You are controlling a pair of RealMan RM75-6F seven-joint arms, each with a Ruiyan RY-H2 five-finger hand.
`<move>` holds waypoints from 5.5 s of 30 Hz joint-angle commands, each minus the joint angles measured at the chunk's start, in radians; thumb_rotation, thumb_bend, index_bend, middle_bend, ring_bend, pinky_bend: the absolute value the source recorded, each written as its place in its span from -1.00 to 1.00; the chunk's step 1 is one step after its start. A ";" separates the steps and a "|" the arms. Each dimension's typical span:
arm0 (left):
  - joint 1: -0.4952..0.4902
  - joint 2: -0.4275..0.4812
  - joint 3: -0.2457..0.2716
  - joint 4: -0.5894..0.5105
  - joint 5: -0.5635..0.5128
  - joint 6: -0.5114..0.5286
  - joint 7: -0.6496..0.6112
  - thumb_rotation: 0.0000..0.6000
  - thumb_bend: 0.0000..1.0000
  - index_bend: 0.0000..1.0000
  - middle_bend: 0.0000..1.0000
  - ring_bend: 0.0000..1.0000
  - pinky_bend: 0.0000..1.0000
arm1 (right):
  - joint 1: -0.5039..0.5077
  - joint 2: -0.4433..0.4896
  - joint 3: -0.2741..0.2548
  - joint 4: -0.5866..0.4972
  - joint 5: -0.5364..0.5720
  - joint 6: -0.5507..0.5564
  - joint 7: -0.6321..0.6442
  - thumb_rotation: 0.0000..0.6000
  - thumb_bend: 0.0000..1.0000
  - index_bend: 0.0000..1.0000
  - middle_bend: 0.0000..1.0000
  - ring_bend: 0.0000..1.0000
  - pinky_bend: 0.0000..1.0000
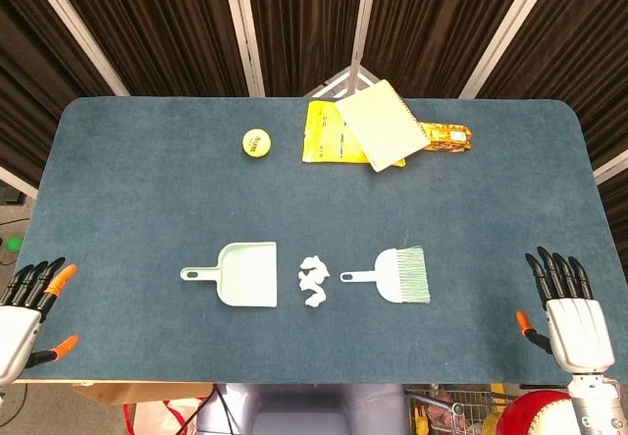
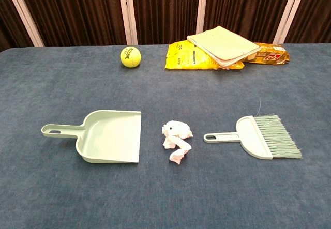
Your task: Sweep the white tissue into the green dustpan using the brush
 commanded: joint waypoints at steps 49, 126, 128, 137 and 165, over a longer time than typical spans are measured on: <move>-0.009 0.005 0.006 -0.017 -0.008 -0.027 0.015 1.00 -1.00 -1.00 -1.00 -1.00 -0.93 | 0.332 -0.188 0.173 -0.185 0.297 -0.377 -0.329 1.00 -0.31 -0.35 0.86 0.87 0.70; -0.017 0.009 0.010 -0.028 -0.013 -0.040 0.017 1.00 -1.00 -1.00 -1.00 -1.00 -0.93 | 0.507 -0.583 0.088 0.124 0.600 -0.381 -0.529 1.00 -0.14 0.48 0.86 0.87 0.70; -0.017 0.010 0.010 -0.028 -0.013 -0.040 0.019 1.00 -1.00 -1.00 -1.00 -1.00 -0.93 | 0.510 -0.573 0.095 0.108 0.588 -0.376 -0.525 1.00 -0.12 0.49 0.86 0.87 0.70; -0.033 0.019 0.002 -0.068 -0.042 -0.082 0.058 1.00 -1.00 -1.00 -1.00 -1.00 -0.93 | 0.544 -0.471 0.161 -0.025 0.573 -0.371 -0.540 1.00 -0.12 0.49 0.86 0.87 0.70; -0.378 -0.315 -0.222 -0.202 -0.547 -0.386 0.812 1.00 -0.61 -0.46 -0.07 0.02 0.29 | 0.555 -0.363 0.158 -0.132 0.617 -0.352 -0.527 1.00 -0.12 0.49 0.86 0.87 0.70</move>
